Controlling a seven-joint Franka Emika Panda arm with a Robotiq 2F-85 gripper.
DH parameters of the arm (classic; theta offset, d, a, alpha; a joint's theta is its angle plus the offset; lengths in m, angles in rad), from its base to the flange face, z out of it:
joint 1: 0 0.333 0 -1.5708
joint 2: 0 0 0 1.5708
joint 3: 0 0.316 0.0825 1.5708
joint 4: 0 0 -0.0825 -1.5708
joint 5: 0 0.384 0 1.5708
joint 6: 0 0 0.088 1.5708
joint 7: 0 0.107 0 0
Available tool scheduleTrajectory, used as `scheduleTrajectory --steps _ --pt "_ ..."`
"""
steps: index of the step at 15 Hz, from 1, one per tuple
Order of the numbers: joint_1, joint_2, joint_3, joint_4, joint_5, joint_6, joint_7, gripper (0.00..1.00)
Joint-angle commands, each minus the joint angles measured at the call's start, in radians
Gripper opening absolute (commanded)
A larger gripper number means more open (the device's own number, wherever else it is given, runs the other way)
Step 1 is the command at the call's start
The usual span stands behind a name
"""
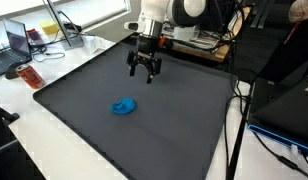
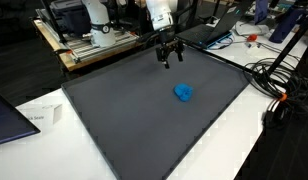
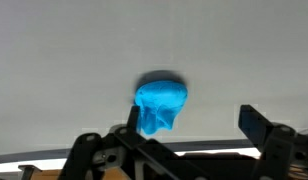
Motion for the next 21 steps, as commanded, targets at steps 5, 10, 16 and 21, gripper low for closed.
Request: scheduleTrajectory --steps 5,10,16,21 --pt "0.082 0.065 -0.118 0.052 -0.098 -0.061 0.092 1.0" --pt "0.27 0.134 -0.358 0.127 -0.213 -0.229 0.23 1.0" --pt "0.434 0.21 -0.592 0.278 -0.425 -0.492 0.485 1.0" --pt "0.239 0.197 -0.445 0.364 -0.764 -0.624 0.753 1.0"
